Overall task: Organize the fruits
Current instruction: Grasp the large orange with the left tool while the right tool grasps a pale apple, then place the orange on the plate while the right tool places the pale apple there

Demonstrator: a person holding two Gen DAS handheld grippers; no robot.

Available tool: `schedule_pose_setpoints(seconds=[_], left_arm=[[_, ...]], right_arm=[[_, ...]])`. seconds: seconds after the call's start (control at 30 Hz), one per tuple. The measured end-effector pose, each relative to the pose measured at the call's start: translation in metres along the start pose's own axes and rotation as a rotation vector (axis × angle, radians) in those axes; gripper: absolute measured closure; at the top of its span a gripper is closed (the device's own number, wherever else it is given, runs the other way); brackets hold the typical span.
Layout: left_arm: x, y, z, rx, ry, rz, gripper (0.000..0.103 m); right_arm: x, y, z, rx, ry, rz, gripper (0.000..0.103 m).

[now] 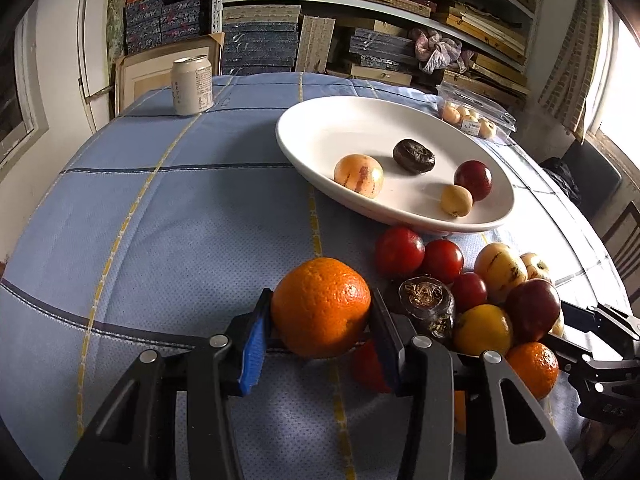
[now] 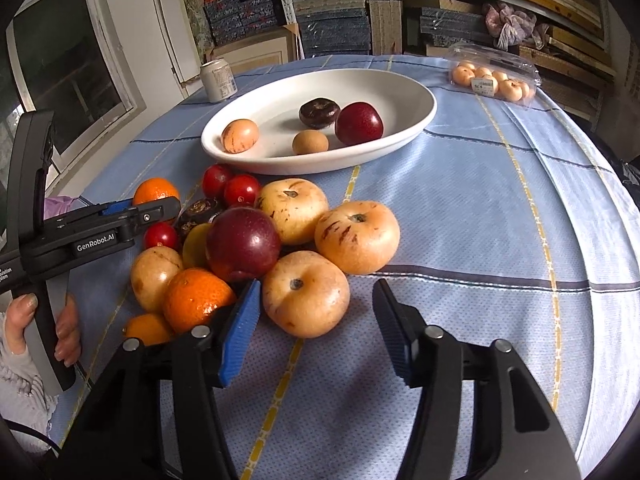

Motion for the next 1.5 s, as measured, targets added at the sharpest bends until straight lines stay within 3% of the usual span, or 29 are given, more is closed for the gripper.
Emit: schedule_pose_setpoints(seconds=[0.2,0.3,0.53,0.93,1.03,1.23,1.5], left_arm=[[0.0,0.0,0.0,-0.003,0.0,0.0,0.056],[-0.001,-0.001,0.0,-0.007,0.0,0.002,0.056],[-0.003,-0.005,0.001,-0.026,0.003,0.018,0.056],[-0.02,-0.016,-0.005,-0.056,0.063,-0.023,0.056],[-0.029,-0.015,-0.023,-0.053,0.087,-0.019,0.056],[-0.027,0.0,-0.083,0.016,0.13,-0.049,0.056],[0.041,0.009,-0.121,0.003,0.065,-0.043,0.056]], right_arm=[[0.004,0.002,-0.002,0.018,-0.009,-0.017,0.048],[0.007,0.0,-0.003,0.013,-0.017,-0.039,0.06],[0.001,0.001,0.0,0.021,0.003,-0.075,0.061],[-0.024,0.011,0.0,0.062,0.071,-0.094,0.061],[-0.045,0.022,-0.02,0.088,0.127,-0.1,0.061],[-0.071,0.031,-0.092,0.058,0.266,-0.029,0.061],[0.012,0.045,-0.152,0.068,0.198,0.019,0.061]])
Point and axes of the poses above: each gripper's, at about its wrist camera, not at the fingertips, and x roughly the way its jaws point, y to its right, z to its underside, the point moved 2 cm from there along x, roughly the way its jaws point, and after that the axes turned 2 degrees about -z, right-handed, at the moved point
